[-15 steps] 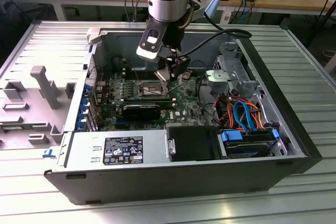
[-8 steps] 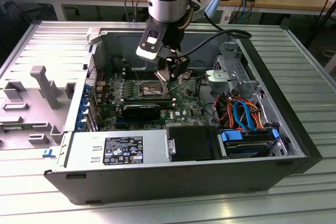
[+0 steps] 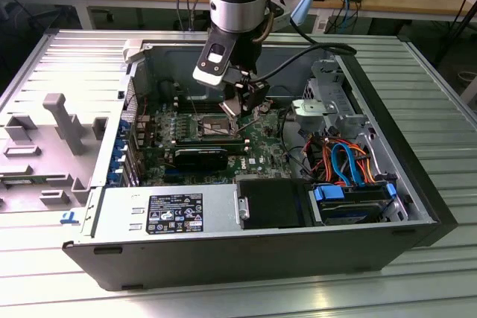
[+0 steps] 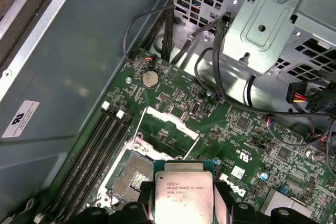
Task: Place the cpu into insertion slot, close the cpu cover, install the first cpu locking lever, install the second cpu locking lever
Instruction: 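Place the cpu into insertion slot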
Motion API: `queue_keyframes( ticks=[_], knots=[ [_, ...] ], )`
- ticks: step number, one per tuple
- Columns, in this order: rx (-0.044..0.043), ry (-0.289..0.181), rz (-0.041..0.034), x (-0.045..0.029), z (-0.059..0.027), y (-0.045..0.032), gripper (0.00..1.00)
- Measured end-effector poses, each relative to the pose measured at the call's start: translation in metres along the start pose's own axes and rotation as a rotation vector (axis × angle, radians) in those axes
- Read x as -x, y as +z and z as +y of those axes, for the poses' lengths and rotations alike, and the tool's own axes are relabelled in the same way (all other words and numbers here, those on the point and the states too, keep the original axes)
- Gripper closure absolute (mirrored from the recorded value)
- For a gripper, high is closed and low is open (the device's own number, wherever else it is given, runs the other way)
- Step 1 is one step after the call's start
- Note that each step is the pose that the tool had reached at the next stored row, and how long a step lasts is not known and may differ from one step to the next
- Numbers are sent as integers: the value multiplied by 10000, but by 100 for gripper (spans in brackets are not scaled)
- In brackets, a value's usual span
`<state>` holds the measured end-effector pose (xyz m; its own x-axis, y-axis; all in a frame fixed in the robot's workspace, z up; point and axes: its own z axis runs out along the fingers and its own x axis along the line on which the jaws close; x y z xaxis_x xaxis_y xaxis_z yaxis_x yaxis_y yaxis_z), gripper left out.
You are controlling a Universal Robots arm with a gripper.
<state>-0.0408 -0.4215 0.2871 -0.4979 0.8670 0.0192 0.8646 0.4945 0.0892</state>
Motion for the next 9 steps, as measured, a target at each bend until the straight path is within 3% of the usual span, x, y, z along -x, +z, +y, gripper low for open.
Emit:
queue_keyframes(
  ticks=[9],
  knots=[
    [2, 106, -9, 0, -1, 15, 46]
  ],
)
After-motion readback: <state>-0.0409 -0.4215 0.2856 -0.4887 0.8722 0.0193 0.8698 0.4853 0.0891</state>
